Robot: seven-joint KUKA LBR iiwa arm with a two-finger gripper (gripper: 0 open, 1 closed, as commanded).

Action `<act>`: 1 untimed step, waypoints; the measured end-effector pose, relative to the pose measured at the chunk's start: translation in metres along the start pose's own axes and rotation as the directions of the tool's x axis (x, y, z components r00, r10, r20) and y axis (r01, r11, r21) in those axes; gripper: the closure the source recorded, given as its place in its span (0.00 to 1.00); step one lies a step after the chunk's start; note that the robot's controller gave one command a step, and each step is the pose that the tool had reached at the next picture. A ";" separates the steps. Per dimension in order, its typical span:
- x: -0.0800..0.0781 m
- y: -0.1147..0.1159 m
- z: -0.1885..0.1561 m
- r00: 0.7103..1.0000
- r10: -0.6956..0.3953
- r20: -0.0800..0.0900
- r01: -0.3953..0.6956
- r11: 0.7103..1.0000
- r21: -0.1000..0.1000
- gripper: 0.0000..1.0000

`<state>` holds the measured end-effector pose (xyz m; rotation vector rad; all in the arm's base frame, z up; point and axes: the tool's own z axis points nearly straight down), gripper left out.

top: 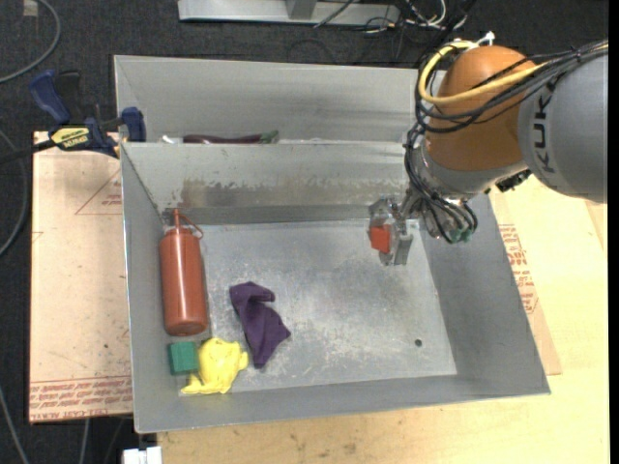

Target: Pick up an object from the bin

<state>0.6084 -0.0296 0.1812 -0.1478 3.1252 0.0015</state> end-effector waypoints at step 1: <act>0.001 0.004 -0.044 1.000 -0.004 -0.006 0.004 1.000 -0.001 1.00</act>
Offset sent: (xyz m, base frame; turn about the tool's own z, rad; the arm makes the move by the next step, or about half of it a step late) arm -0.0072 0.0103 0.1862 -0.0804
